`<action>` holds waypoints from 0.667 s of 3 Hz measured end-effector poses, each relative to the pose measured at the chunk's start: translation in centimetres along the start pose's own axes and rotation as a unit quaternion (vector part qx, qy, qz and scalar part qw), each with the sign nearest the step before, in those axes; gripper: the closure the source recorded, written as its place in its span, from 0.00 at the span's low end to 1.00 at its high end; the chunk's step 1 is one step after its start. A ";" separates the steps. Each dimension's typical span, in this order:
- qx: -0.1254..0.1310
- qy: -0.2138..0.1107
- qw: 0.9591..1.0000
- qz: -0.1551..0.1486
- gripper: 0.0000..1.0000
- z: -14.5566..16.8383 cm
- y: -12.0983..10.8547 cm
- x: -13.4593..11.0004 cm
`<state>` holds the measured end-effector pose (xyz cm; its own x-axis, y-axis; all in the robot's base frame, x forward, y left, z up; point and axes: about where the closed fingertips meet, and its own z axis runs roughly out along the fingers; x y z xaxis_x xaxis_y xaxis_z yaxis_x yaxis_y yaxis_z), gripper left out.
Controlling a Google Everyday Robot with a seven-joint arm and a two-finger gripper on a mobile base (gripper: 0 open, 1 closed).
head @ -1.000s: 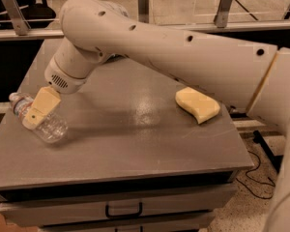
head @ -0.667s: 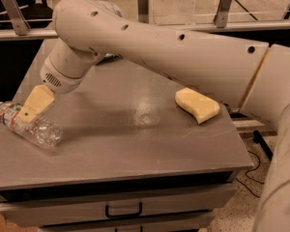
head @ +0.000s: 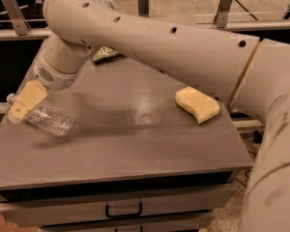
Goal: Pick water bottle
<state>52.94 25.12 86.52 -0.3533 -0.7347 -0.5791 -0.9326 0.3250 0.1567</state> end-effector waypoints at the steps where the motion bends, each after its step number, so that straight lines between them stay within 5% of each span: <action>1: -0.013 0.004 1.000 0.011 0.00 2.1 1.7 -0.2; 2: -0.011 0.009 1.000 0.017 0.00 4.2 3.4 -0.4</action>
Offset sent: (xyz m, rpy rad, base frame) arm -0.0403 0.0614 -0.0446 -0.0213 0.0529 -0.0284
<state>50.21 29.01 83.89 -0.3854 -0.7346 -0.5585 -0.9216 0.3363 0.1936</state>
